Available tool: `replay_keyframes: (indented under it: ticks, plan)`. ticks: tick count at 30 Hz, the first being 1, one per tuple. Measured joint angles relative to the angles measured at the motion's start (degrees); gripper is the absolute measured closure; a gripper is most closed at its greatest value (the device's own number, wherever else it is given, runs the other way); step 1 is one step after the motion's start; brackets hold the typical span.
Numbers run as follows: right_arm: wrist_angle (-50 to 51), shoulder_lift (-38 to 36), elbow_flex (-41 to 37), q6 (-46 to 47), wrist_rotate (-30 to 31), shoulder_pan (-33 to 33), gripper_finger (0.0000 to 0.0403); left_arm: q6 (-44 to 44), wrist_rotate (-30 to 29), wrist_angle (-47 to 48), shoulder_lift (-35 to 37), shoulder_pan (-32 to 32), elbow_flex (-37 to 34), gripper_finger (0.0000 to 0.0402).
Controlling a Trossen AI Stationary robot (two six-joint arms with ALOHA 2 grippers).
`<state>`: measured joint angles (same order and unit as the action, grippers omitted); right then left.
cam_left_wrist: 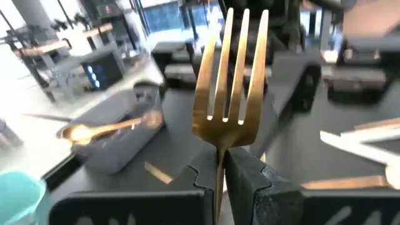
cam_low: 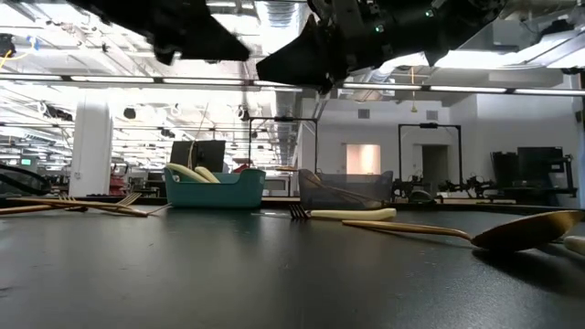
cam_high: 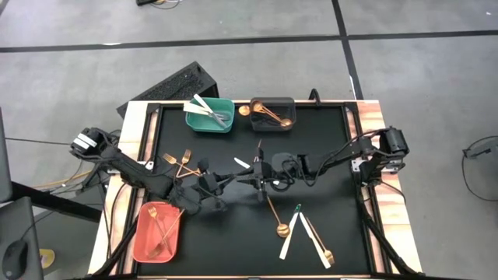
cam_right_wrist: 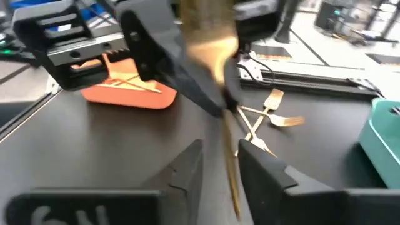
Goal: Sort silverware by color (type)
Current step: Put the gold fork into the orange bin
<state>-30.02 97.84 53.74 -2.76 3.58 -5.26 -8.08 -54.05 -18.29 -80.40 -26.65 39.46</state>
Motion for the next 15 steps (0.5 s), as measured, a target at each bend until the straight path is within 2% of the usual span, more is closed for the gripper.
replay_keyframes:
  ticks: [4, 6, 8, 10, 13, 15]
  plan:
    - [0.2, 0.0, 0.0, 1.3, 4.3, 0.2, 0.0237, -14.7, 0.1, 23.9, 6.1, -3.0, 3.8, 0.0398]
    - [0.3, 0.0, 0.0, 1.4, 5.7, 0.2, 0.0228, -23.6, 2.9, 36.2, 8.9, -4.5, 6.6, 0.0398]
    - [0.4, 0.0, 0.0, 1.6, 5.8, 0.2, 0.0224, -33.5, 8.1, 47.6, 11.1, -6.1, 9.2, 0.0399]
    - [0.8, 0.0, 0.0, 2.8, 5.8, 0.1, 0.0222, -41.4, 15.7, 57.2, 12.7, -7.8, 11.1, 0.0399]
    - [2.5, 0.0, 0.0, 4.2, 5.7, -0.1, 0.0223, -53.5, 27.0, 67.6, 14.7, -11.6, 13.1, 0.0397]
    - [3.4, 0.0, 0.0, 4.3, 5.8, -0.2, 0.0224, -62.2, 31.4, 72.4, 15.9, -14.9, 13.6, 0.0397]
